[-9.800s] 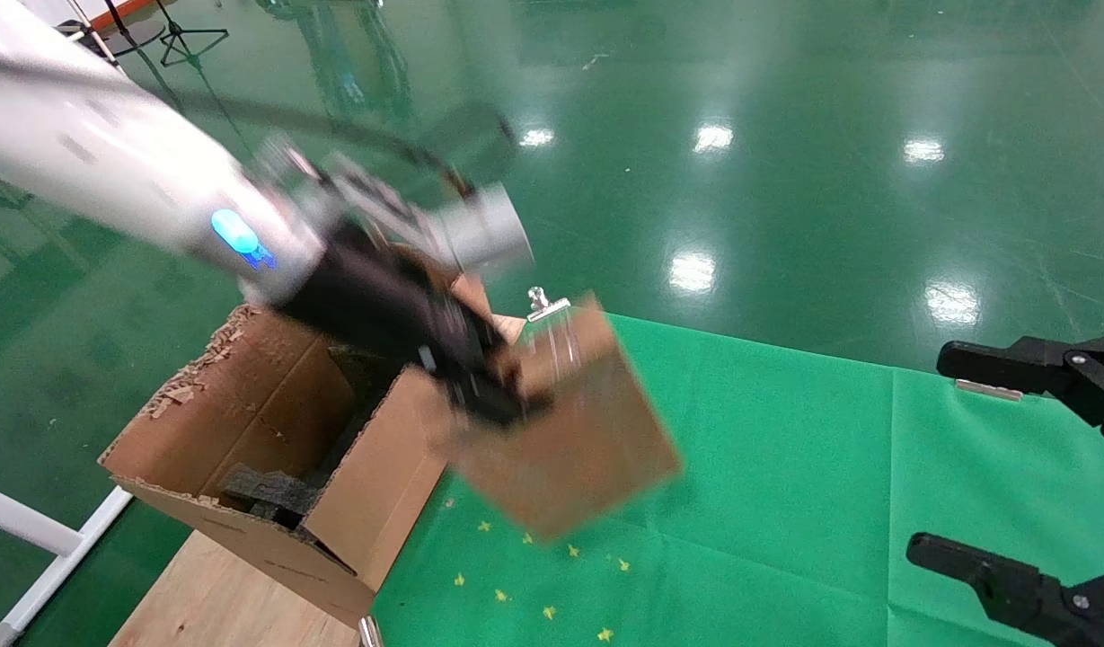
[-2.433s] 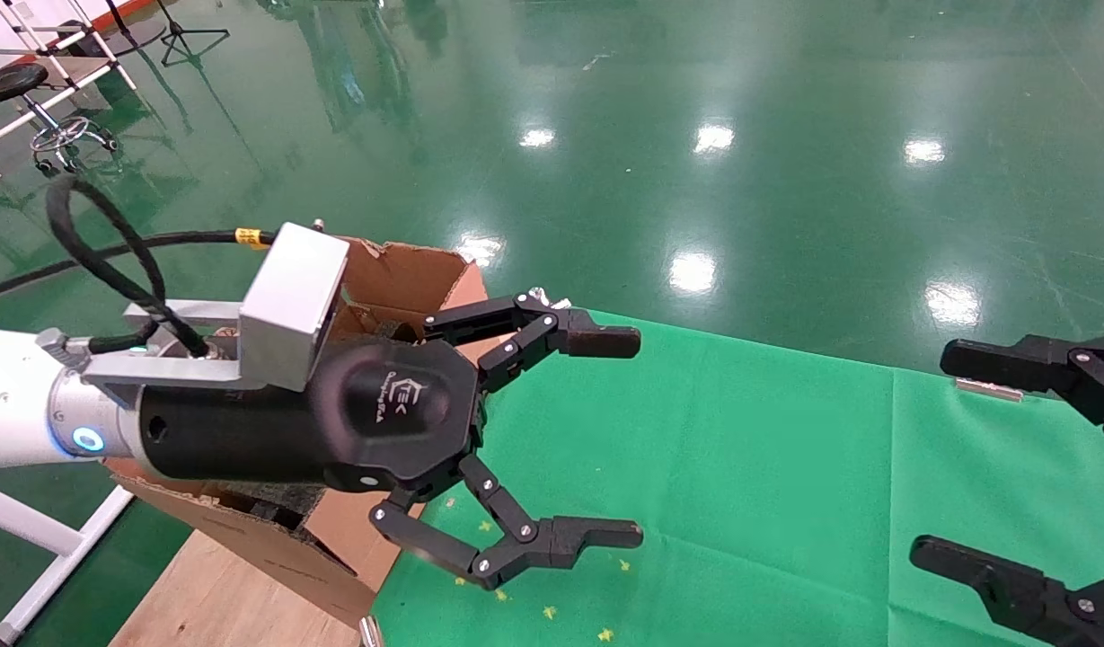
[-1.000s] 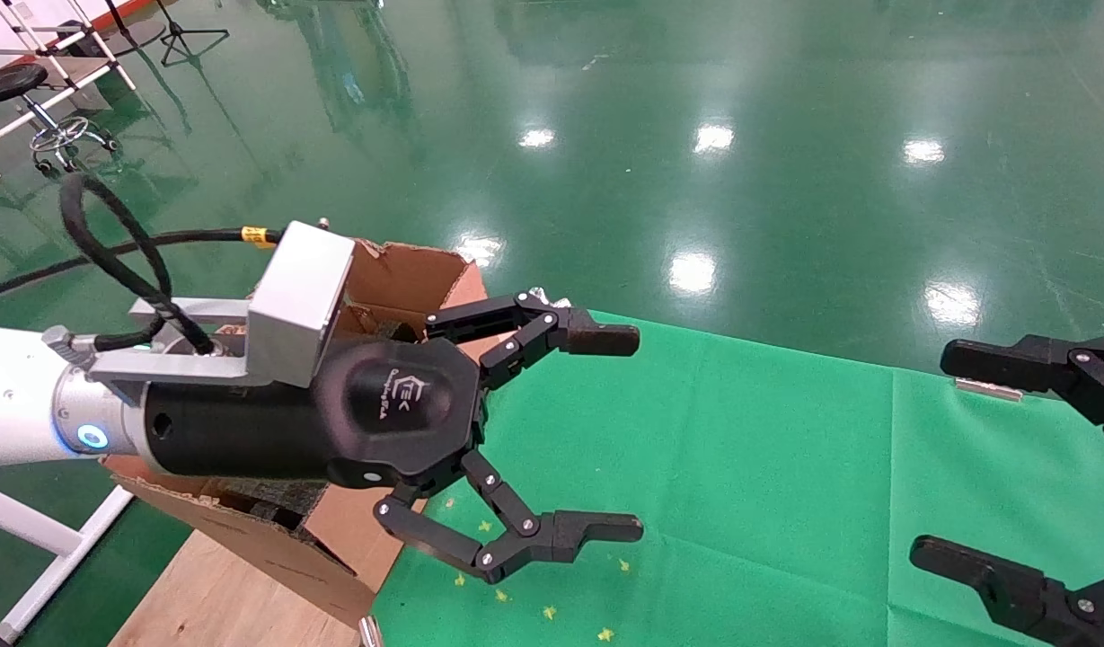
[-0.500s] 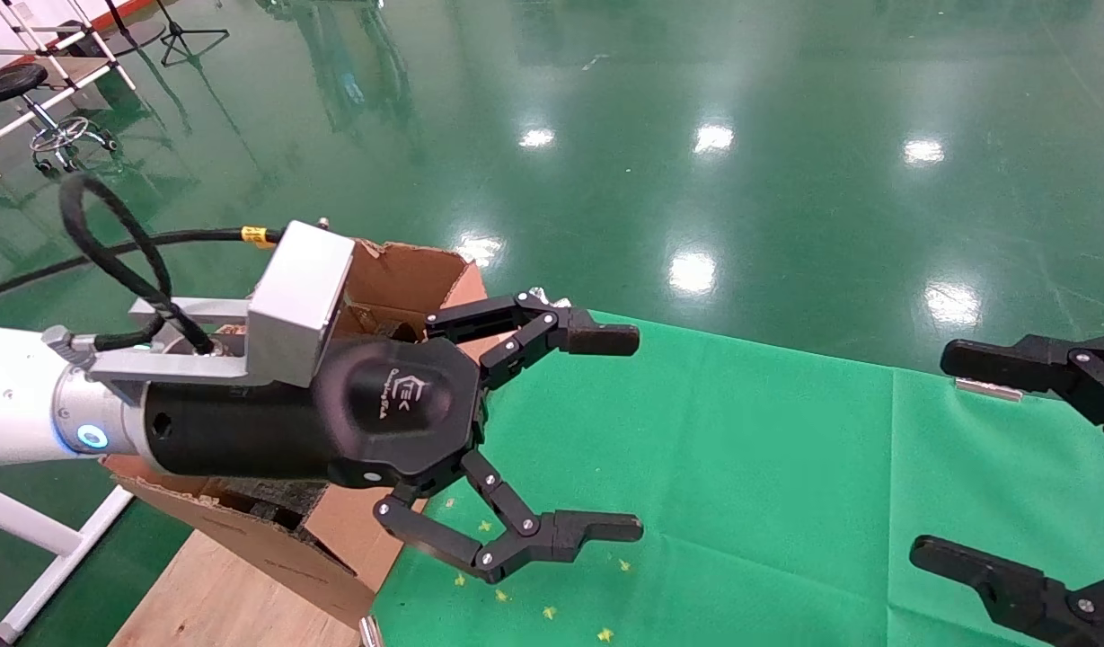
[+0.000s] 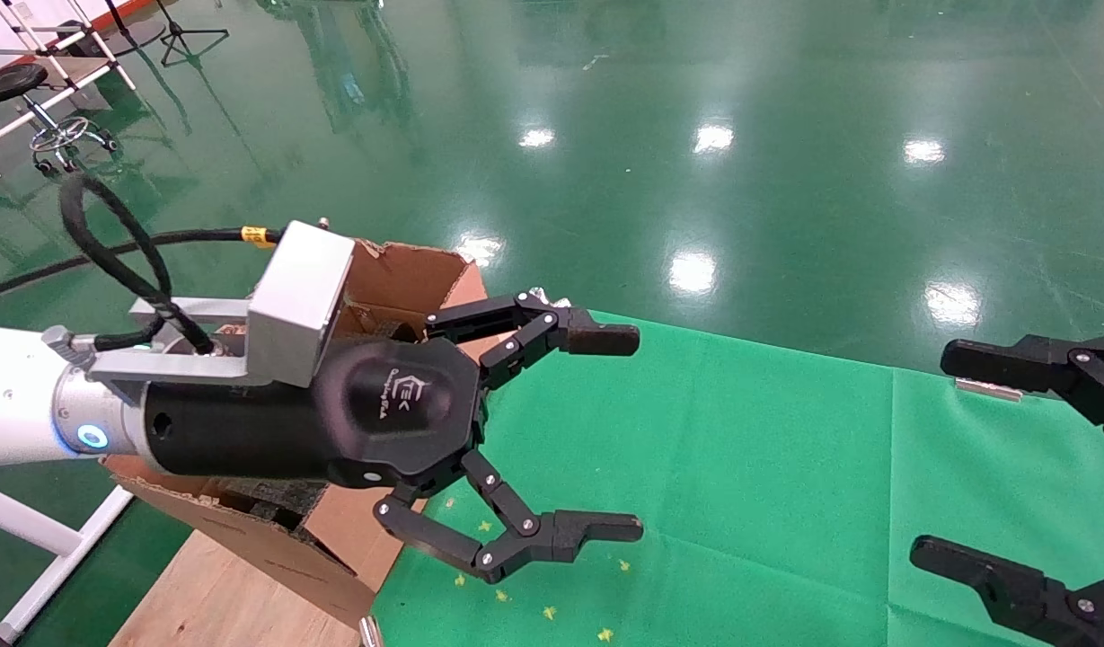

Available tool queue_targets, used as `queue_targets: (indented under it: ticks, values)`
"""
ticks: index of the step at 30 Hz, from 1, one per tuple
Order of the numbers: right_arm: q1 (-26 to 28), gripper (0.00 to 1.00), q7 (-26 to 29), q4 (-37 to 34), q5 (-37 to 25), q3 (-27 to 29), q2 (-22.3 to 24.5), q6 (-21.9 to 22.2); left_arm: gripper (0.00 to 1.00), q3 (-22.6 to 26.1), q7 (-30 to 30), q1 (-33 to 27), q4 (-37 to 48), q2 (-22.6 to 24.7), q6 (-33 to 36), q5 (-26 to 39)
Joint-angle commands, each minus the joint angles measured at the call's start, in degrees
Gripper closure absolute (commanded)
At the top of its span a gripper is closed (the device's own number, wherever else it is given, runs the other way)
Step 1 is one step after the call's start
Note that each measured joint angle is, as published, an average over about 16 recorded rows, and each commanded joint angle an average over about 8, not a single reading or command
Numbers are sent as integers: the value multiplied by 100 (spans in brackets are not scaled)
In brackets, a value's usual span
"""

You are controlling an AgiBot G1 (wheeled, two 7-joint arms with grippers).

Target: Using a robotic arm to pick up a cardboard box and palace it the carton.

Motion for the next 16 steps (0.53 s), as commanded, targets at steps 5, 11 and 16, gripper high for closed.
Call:
queue_targets:
  ticks: [5, 11, 16]
  values:
    - [0, 0, 0, 0, 0, 0, 0, 0, 0, 0, 0, 0, 0, 0, 0, 0]
    - [0, 0, 0, 0, 0, 0, 0, 0, 0, 0, 0, 0, 0, 0, 0, 0]
    - [0, 0, 0, 0, 0, 0, 0, 0, 0, 0, 0, 0, 0, 0, 0, 0]
